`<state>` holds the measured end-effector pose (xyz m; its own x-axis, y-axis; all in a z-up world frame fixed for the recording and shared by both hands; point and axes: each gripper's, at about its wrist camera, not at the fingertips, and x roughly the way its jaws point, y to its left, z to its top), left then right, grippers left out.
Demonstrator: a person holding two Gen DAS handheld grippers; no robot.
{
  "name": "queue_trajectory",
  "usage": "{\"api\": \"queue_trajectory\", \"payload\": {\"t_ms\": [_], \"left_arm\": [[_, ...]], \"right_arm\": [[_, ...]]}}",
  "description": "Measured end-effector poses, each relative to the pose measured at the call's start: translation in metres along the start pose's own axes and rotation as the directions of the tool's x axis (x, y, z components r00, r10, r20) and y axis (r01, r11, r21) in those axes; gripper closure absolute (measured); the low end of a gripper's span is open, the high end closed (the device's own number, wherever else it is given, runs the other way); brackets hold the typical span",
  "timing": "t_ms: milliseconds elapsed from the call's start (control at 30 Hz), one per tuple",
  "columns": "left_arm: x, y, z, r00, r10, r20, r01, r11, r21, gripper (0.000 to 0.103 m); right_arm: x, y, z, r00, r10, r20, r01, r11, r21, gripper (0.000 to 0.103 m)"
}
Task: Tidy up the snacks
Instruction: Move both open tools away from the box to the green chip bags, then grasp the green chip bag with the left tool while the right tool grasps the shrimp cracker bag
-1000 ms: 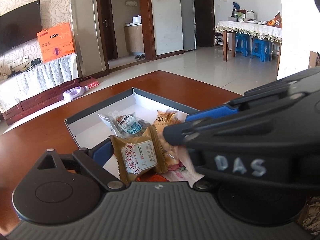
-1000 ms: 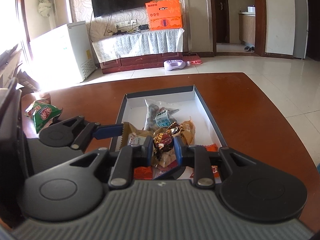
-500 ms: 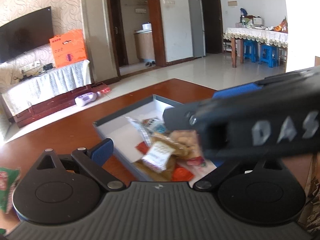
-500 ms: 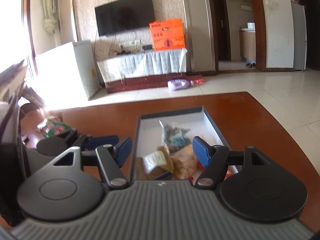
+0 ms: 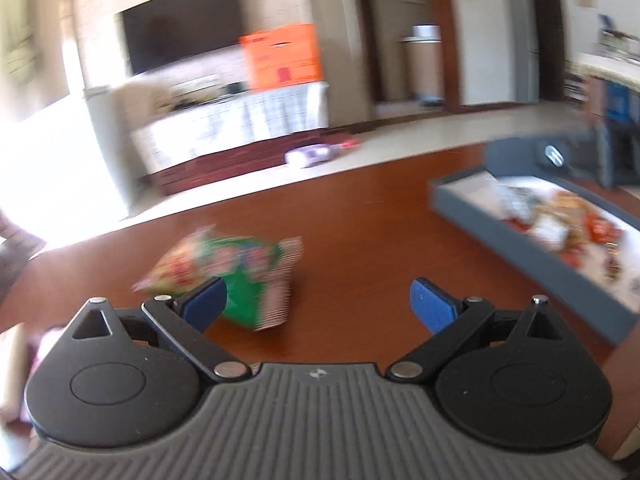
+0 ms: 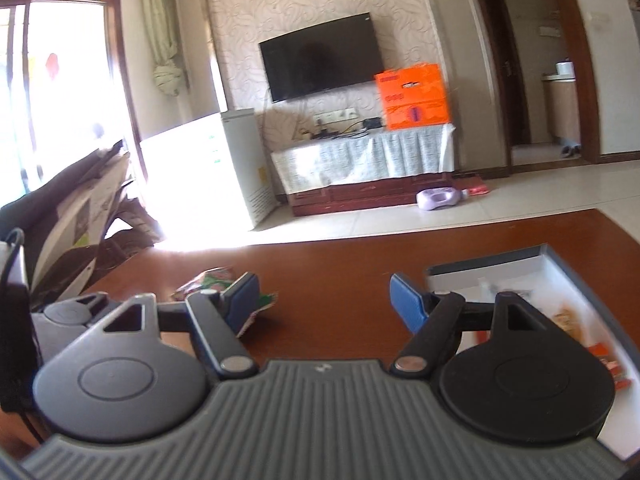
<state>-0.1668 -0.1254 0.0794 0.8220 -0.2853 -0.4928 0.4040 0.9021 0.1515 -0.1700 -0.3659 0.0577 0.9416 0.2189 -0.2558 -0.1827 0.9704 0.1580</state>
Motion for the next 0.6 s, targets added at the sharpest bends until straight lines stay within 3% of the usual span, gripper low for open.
{"api": "queue_trajectory", "payload": {"t_ms": [133, 267, 367, 600], "left_arm": [[-0.023, 0.053, -0.015, 0.996, 0.077, -0.04, -0.081, 0.99, -0.116, 0.003], [-0.037, 0.089, -0.043, 0.984, 0.155, -0.088, -0.165, 0.978, -0.129, 0.003], [-0.03, 0.108, -0.062, 0.98, 0.148, -0.136, -0.172, 0.967, -0.187, 0.003], [-0.015, 0.113, -0.064, 0.985, 0.064, -0.16, -0.102, 0.965, -0.241, 0.003]], "right_arm": [[0.02, 0.029, -0.008, 0.996, 0.078, -0.048, -0.079, 0.996, -0.031, 0.029], [0.037, 0.06, -0.014, 0.986, 0.129, -0.103, -0.141, 0.983, -0.115, 0.029], [0.05, 0.08, -0.014, 0.979, 0.14, -0.147, -0.169, 0.964, -0.205, 0.022], [0.103, 0.12, -0.013, 0.963, 0.087, -0.256, -0.192, 0.887, -0.421, 0.021]]}}
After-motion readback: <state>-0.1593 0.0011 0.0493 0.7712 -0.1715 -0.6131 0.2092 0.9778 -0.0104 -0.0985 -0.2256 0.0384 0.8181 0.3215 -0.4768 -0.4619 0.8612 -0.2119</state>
